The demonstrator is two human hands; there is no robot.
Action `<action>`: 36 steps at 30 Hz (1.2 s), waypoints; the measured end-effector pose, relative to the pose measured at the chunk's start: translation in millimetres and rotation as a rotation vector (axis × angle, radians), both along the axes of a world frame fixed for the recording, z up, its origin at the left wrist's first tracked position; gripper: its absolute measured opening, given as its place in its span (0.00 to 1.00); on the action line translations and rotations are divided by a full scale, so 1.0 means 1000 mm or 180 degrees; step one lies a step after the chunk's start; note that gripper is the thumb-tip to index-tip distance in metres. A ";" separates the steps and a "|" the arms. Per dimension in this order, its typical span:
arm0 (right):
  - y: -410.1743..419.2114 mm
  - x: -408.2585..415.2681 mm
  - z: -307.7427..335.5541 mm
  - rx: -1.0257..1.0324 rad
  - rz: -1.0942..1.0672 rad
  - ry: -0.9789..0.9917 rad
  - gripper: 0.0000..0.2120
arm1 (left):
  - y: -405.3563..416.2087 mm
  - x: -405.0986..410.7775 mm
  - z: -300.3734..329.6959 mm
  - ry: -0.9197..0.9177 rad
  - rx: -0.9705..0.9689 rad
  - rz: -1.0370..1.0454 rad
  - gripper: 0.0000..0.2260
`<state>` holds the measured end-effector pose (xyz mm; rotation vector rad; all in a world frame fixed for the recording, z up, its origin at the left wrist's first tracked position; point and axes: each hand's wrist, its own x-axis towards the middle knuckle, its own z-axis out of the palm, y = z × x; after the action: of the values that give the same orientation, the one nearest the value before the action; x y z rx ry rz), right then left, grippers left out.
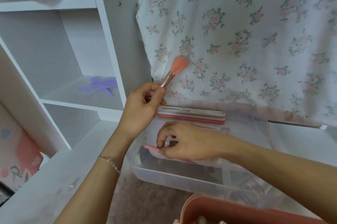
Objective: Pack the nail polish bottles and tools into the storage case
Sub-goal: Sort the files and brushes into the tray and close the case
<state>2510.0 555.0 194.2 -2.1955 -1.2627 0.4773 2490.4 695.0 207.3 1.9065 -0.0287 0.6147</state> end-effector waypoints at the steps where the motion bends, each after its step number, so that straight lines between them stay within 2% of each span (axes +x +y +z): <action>1: -0.005 0.000 0.002 0.0103 -0.0073 0.0185 0.04 | 0.000 -0.002 0.001 -0.0013 -0.0211 -0.0050 0.05; 7: -0.027 0.006 0.016 0.1256 -0.0660 0.0912 0.05 | 0.002 -0.010 0.005 0.0204 -0.1573 -0.0758 0.10; 10: -0.038 0.011 0.018 0.2088 -0.1089 0.1744 0.06 | -0.003 -0.014 0.001 0.0588 -0.2026 -0.1123 0.11; 12: -0.043 0.012 0.022 0.2505 -0.1289 0.2113 0.06 | -0.010 -0.018 -0.003 0.0827 -0.1911 -0.1121 0.09; 14: -0.046 0.013 0.026 0.2770 -0.1441 0.2219 0.06 | -0.017 -0.021 -0.006 0.0910 -0.1510 -0.1010 0.08; 17: -0.049 0.013 0.028 0.2864 -0.1498 0.1946 0.05 | -0.025 -0.023 -0.007 0.0846 -0.0788 -0.0900 0.09; 19: -0.048 0.011 0.029 0.2770 -0.1529 0.1519 0.08 | -0.029 -0.023 -0.006 0.0854 -0.0582 -0.1008 0.10; 21: -0.046 0.011 0.030 0.2538 -0.1605 0.0758 0.12 | -0.033 -0.023 -0.003 0.0903 -0.0636 -0.1167 0.10; 24: -0.043 0.013 0.031 0.2106 -0.1687 -0.0269 0.11 | -0.037 -0.023 -0.002 0.0903 -0.0676 -0.1189 0.08; 28: -0.054 0.023 0.034 0.1674 -0.1419 -0.0472 0.03 | -0.036 -0.023 -0.002 0.0786 -0.0675 -0.1192 0.07; 32: -0.080 0.045 0.026 -0.0074 -0.1269 -0.1168 0.20 | -0.027 -0.022 -0.005 0.0680 -0.0855 -0.0770 0.07; 36: -0.086 0.043 0.009 -0.0594 -0.0868 -0.1200 0.23 | -0.023 -0.019 -0.009 0.0595 -0.1076 -0.0603 0.08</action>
<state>2552.9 469.5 202.8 -2.6580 -1.1068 0.0741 2471.4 671.7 197.8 1.6026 0.0139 0.2903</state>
